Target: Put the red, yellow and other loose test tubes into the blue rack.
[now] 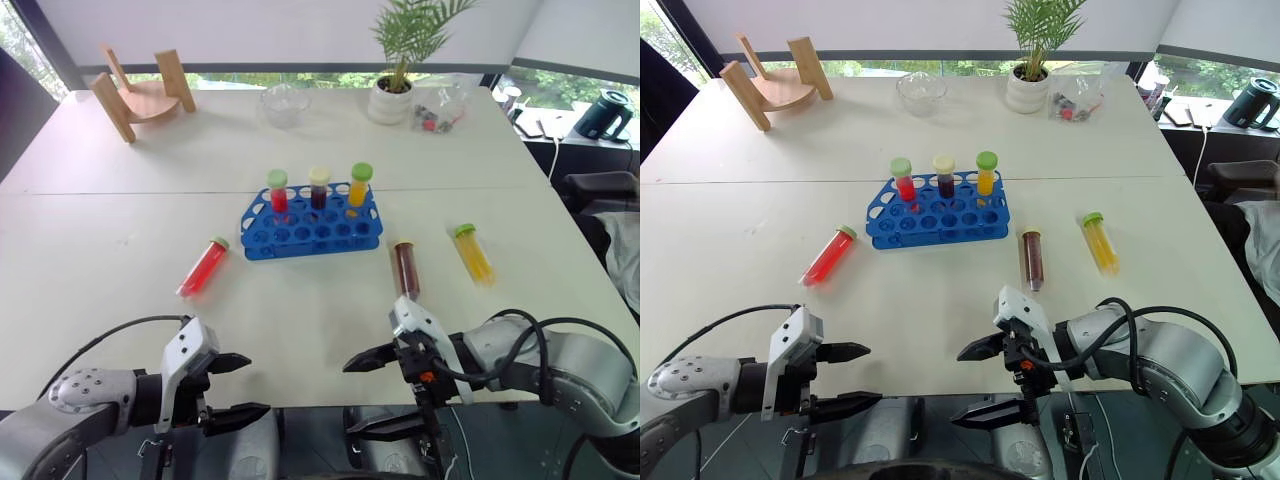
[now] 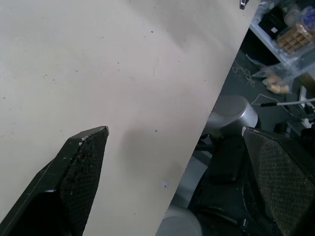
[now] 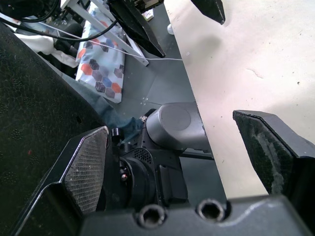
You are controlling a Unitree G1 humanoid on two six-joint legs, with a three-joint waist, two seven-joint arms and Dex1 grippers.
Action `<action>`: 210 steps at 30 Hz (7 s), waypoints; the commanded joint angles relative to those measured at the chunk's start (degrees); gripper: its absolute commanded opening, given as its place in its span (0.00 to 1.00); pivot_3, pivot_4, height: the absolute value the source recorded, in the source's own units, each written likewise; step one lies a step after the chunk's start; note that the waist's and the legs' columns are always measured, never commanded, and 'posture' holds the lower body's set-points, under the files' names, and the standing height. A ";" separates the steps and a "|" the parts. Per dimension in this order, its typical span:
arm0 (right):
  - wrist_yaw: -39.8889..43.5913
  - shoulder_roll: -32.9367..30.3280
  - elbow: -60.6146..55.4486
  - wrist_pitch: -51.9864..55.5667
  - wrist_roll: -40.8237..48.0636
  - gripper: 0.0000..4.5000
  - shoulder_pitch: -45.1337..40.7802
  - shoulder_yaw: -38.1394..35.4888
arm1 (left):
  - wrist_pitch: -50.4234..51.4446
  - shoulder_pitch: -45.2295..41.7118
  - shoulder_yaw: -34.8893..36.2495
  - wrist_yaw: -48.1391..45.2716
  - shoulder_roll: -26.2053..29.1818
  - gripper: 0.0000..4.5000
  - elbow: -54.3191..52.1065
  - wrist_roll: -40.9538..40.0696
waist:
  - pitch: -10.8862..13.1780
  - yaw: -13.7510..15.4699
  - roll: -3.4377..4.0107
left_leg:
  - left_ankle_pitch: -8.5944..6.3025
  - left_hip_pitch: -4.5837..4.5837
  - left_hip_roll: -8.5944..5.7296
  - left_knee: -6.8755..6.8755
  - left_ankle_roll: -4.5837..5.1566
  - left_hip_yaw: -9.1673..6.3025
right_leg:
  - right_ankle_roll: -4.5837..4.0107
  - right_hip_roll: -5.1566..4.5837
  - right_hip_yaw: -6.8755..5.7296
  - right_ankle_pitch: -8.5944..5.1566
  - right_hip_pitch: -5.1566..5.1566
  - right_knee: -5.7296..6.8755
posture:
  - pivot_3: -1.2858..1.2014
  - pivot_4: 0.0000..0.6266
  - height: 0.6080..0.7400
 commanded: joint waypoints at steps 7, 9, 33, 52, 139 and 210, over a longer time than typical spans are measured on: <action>1.54 -0.37 -0.78 -1.83 -0.62 1.00 -0.82 0.72 | -1.51 -1.80 -1.09 -0.20 -0.40 1.00 -0.26 1.04 | 0.00 0.01 0.00 | 0.00 0.00 0.00 0.00 0.00 0.00 | 0.00 0.00 0.00 0.00 0.00 0.00 | 0.52 0.24 1.00; 1.61 -0.26 -0.70 -1.80 -0.77 1.00 -0.95 0.79 | -1.75 -1.90 -1.45 0.00 -0.39 1.00 -0.22 1.61 | 0.00 -0.03 0.00 | 0.00 0.00 0.00 0.00 0.00 0.00 | 0.01 0.01 0.00 0.00 0.00 0.00 | 0.52 0.24 1.00; 1.10 -9.58 58.86 1.16 -29.31 1.00 -56.41 12.53 | 1.54 -46.49 -3.15 -11.18 9.79 1.00 16.04 -4.00 | 0.05 -0.02 -0.04 | 0.00 -0.17 -0.06 -0.05 0.02 0.15 | 0.05 -0.04 0.01 0.05 -0.11 -0.23 | 0.52 0.24 1.00; 14.38 4.10 100.90 0.14 -50.91 1.00 -65.19 18.27 | -13.92 -48.43 -15.73 -15.05 6.92 1.00 16.77 18.33 | 0.15 -1.61 0.18 | -0.22 -1.04 0.03 0.20 0.43 0.56 | 0.45 0.03 0.26 0.25 -1.38 0.50 | 0.52 0.24 1.00; -24.68 40.04 45.65 -56.77 -40.88 0.18 -14.48 -8.10 | -4.04 -47.61 -8.07 -13.80 4.29 1.00 29.00 13.50 | 0.06 -1.67 0.10 | 0.27 -0.14 -0.04 0.10 -0.41 0.03 | 0.43 0.08 0.05 0.24 -0.63 1.21 | 0.52 0.24 1.00; 23.42 2.11 38.72 -12.55 -22.85 0.19 -43.81 4.75 | -7.50 -40.96 -1.80 -8.74 5.81 1.00 20.16 11.93 | 0.11 -0.74 0.09 | 0.04 -0.15 -0.03 0.17 0.00 0.05 | 0.23 0.04 -0.07 0.06 -0.60 1.04 | 0.52 0.24 1.00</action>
